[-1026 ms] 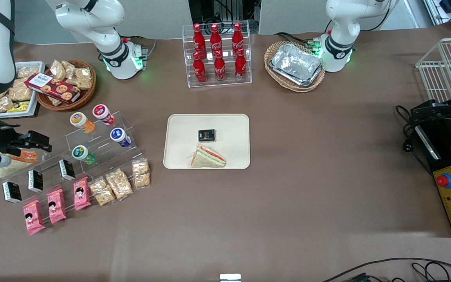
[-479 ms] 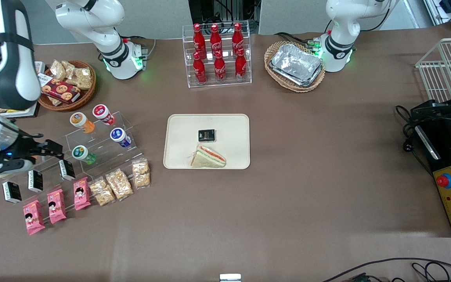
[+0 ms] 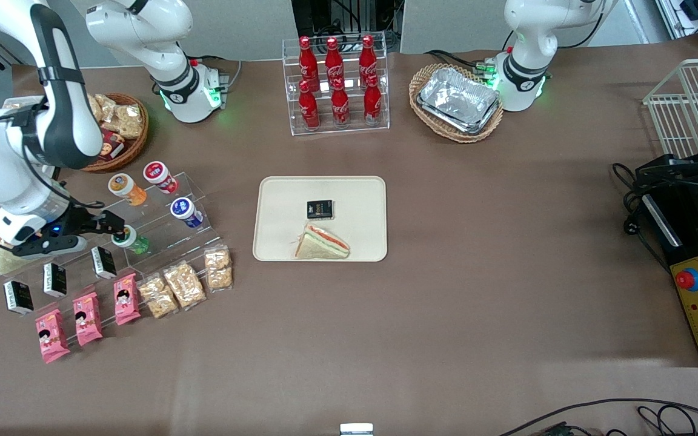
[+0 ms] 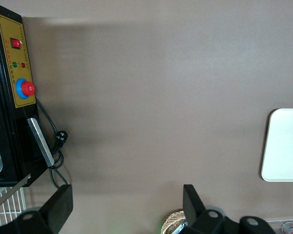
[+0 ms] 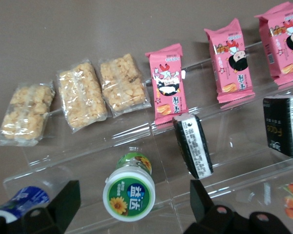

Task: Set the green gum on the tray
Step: 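Close the right gripper around the green-labelled bottle's cap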

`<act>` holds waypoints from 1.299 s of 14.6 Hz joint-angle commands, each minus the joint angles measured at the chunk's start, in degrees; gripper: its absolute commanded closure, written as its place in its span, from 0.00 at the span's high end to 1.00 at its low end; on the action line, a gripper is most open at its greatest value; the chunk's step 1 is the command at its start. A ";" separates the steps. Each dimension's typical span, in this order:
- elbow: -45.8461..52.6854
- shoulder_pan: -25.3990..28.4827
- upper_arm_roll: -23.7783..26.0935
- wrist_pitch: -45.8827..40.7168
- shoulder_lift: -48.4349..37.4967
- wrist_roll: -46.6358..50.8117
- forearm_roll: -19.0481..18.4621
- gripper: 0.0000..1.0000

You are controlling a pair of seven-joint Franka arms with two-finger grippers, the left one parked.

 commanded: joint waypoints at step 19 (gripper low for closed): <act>-10.25 0.98 0.26 12.93 -0.08 1.09 -0.76 0.17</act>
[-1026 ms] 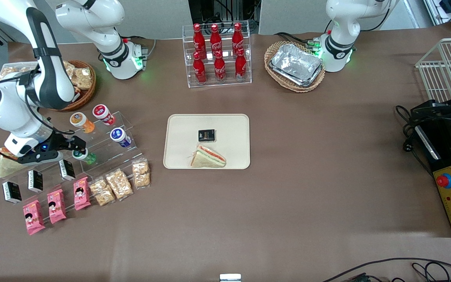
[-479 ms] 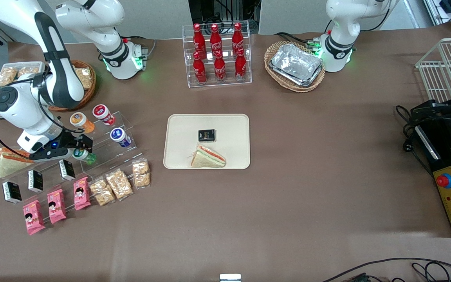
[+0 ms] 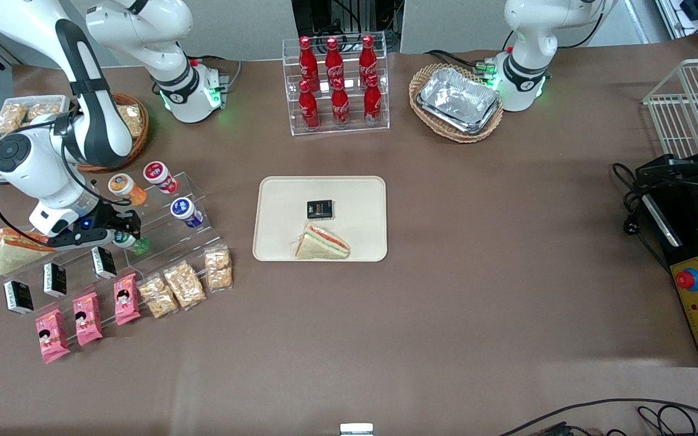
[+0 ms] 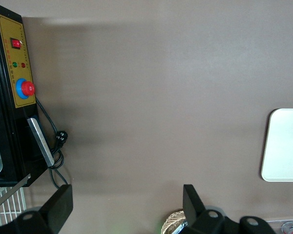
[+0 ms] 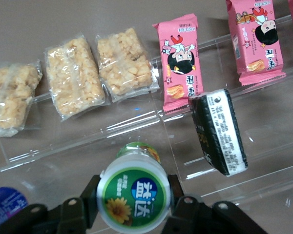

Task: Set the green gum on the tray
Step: 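Close the right gripper around the green-labelled bottle's cap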

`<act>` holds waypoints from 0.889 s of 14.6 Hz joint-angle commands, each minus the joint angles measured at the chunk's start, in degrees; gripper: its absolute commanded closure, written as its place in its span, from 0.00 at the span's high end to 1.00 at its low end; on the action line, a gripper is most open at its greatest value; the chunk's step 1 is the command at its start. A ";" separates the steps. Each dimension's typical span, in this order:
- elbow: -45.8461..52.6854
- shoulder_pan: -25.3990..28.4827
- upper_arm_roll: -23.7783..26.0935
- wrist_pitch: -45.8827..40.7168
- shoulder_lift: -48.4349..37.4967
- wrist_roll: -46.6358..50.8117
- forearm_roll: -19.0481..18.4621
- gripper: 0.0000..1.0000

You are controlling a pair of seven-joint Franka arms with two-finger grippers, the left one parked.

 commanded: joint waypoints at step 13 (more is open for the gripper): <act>35.23 3.90 0.94 -45.79 -2.05 7.09 0.32 0.19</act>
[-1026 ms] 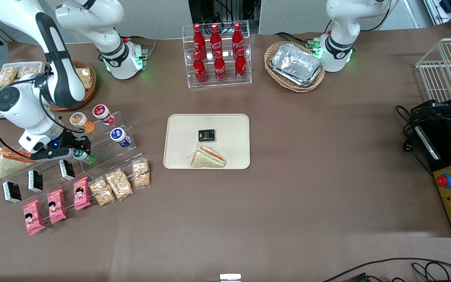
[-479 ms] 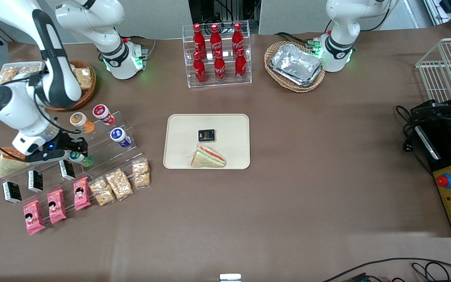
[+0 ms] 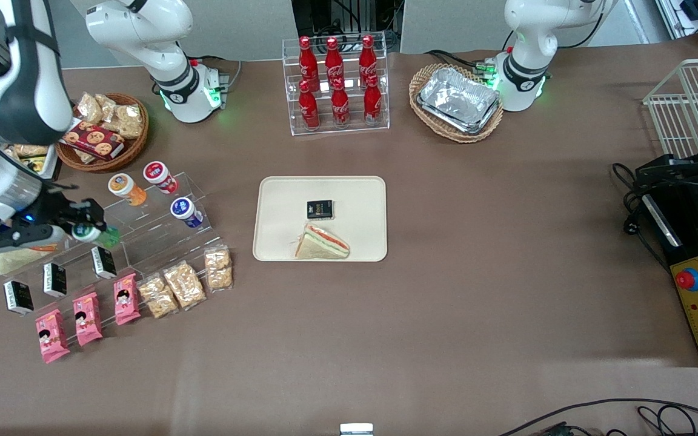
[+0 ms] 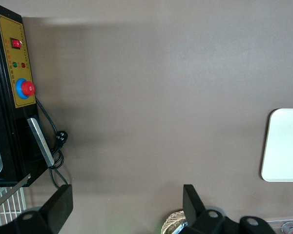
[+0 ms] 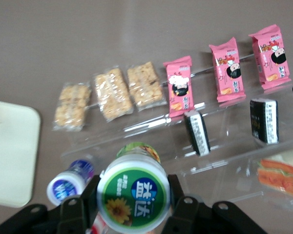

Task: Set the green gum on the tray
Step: 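Lift the bottle and carry it with the right gripper over the white tray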

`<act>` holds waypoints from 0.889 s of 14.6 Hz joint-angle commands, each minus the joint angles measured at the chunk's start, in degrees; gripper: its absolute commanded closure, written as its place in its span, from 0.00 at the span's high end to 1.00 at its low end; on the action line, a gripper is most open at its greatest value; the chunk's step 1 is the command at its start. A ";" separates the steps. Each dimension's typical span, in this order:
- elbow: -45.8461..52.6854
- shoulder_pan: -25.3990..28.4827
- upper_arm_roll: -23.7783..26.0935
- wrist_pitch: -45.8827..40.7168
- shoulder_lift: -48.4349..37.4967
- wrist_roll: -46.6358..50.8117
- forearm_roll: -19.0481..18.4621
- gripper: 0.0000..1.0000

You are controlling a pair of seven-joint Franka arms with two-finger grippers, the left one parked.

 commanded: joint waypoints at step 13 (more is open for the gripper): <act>8.03 8.86 17.11 -14.19 -0.80 47.03 6.09 0.19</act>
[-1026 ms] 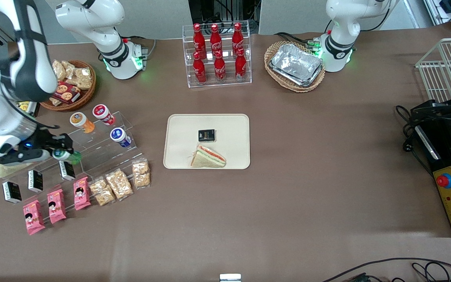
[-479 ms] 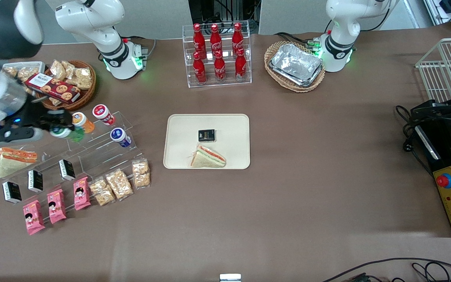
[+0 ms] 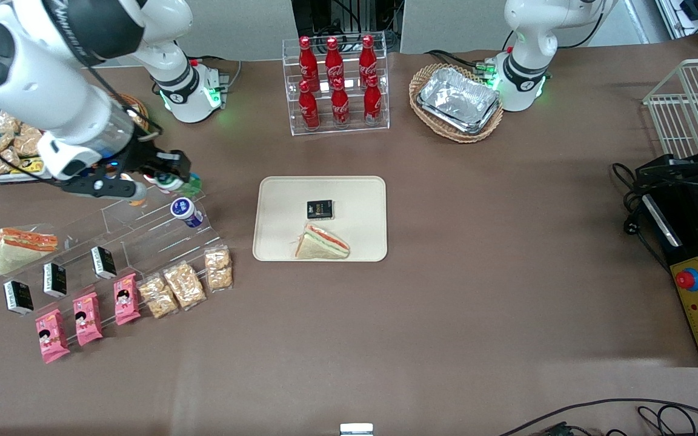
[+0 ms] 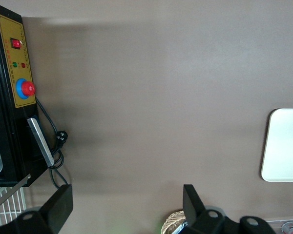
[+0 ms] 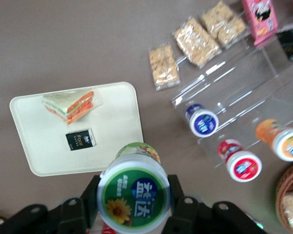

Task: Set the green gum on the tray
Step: 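Lift the bottle and carry it with the right gripper over the white tray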

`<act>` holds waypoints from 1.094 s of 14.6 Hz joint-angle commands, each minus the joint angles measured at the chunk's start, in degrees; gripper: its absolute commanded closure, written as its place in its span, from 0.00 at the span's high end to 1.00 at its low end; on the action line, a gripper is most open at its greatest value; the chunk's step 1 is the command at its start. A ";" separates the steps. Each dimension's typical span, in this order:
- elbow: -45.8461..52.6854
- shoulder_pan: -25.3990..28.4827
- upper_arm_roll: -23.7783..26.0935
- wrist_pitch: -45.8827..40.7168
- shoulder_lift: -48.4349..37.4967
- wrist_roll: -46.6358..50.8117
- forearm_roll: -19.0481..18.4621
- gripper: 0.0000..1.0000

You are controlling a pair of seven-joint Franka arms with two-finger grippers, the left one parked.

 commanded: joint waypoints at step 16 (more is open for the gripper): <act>-46.35 10.98 7.89 58.56 1.92 20.94 -1.73 0.19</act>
